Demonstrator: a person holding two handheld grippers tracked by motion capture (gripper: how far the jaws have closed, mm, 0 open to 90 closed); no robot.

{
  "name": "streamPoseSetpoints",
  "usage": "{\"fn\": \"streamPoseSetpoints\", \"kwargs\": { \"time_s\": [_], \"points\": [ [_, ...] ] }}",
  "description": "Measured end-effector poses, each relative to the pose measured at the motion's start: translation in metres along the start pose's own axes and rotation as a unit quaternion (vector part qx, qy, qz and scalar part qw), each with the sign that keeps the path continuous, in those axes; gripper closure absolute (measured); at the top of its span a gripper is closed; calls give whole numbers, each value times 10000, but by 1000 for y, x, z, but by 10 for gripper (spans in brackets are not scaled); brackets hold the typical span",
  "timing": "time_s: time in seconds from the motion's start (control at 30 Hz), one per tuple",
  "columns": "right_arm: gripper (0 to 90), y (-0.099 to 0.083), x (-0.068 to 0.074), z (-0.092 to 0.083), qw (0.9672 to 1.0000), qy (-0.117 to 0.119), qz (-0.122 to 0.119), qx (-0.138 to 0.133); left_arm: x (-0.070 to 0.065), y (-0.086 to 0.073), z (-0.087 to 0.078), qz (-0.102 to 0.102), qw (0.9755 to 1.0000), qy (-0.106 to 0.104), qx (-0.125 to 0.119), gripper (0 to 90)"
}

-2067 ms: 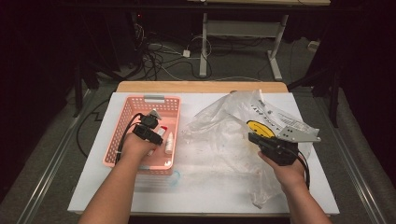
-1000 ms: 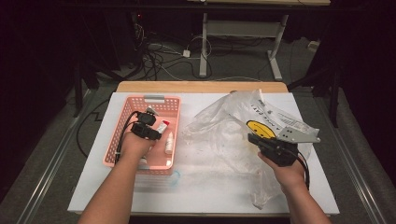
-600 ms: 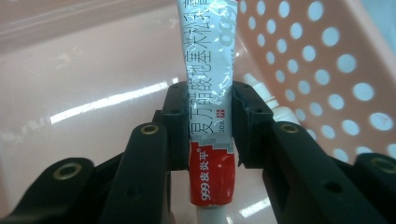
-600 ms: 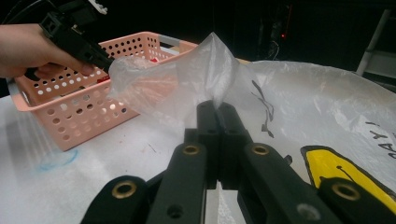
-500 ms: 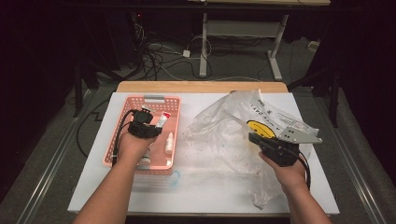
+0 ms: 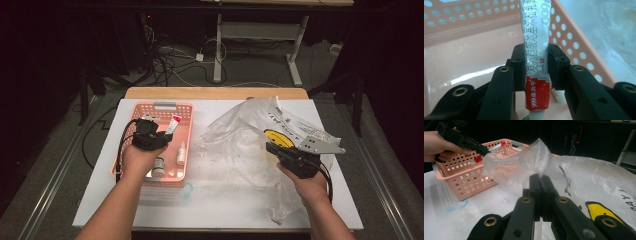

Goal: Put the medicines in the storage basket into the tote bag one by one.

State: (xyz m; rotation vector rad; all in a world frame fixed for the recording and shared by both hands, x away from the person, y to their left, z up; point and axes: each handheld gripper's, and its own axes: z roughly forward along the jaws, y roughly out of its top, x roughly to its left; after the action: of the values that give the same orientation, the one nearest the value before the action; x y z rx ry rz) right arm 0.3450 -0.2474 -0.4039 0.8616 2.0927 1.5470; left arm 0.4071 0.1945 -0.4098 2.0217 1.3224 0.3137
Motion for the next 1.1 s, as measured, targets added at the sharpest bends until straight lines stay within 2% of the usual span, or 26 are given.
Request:
{"fn": "streamPoseSetpoints", "kwargs": {
  "time_s": [0.07, 0.13, 0.27, 0.33, 0.53, 0.87, 1.0, 1.1],
  "points": [
    [900, 0, 0, 0, 10000, -2, 0, -7, -3, -1, -4, 79, 9999, -9, -85, 683],
    [900, 0, 0, 0, 10000, -5, 2, -7, -8, -3, -8, 232, 9996, 70, -157, 683],
    [900, 1, 1, 0, 10000, 15, -1, -13, -13, -7, -15, 310, 9989, 47, -350, 683],
    [900, 1, 1, 0, 10000, 29, -13, -16, -15, -10, -18, 287, 9985, -2, -462, 682],
    [900, 2, 2, -2, 10000, 19, -47, -30, -22, -19, -27, 417, 9965, -17, -726, 683],
    [900, 3, 3, -2, 10000, 12, -68, -48, -32, -33, -36, 429, 9930, -116, -1092, 683],
    [900, 4, 5, -2, 9999, 28, -91, -51, -40, -39, -40, 483, 9913, -230, -1202, 682],
    [900, 4, 5, -1, 9999, 26, -99, -46, -47, -43, -44, 547, 9888, -332, -1350, 683]
  ]
}}
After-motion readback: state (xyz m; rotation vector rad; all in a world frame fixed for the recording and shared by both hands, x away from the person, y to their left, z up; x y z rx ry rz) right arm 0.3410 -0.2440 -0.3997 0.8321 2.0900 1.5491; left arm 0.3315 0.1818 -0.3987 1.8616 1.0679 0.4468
